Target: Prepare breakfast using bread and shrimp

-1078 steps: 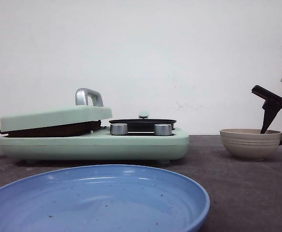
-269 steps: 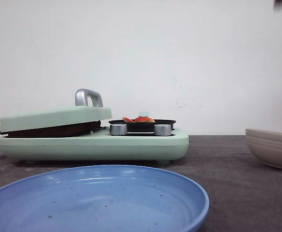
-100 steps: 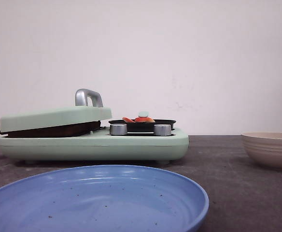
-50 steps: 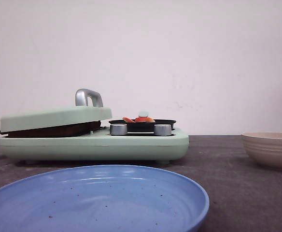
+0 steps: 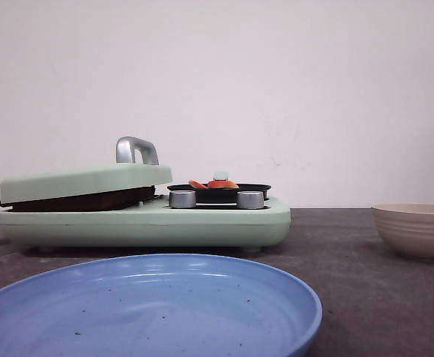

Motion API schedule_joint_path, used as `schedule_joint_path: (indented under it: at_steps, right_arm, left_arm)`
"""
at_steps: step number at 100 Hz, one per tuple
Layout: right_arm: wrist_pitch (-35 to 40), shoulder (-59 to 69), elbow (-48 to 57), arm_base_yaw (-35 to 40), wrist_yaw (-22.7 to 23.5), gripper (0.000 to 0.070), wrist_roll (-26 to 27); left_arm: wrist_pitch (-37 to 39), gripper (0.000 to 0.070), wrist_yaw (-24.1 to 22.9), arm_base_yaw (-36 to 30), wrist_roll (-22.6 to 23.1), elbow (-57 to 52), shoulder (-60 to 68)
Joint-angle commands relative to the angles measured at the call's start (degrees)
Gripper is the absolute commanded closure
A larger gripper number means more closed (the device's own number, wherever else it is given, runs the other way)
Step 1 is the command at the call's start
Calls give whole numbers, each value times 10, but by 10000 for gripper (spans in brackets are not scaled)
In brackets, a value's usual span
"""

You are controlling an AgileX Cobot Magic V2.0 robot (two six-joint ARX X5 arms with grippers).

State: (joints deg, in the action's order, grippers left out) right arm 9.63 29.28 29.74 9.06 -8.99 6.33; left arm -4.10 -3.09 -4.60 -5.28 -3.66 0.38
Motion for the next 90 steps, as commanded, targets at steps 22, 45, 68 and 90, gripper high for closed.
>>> schedule_joint_path:
  at_steps: [22,45,68,90]
  right_arm:
    - [-6,2,6,2,-1,696,8]
    - [-6,2,6,2,-1,696,8]
    - [-6,2,6,2,-1,696,8]
    - [-6,2,6,2,-1,696,8]
  left_arm:
    - [8,689,-21,16,25,25,-2]
    - [-25,689,-61,21,31,29,-2]
    - [-56,688,-87,21,31,29,-2]
    - [-51,688,-87,21,31,29,-2]
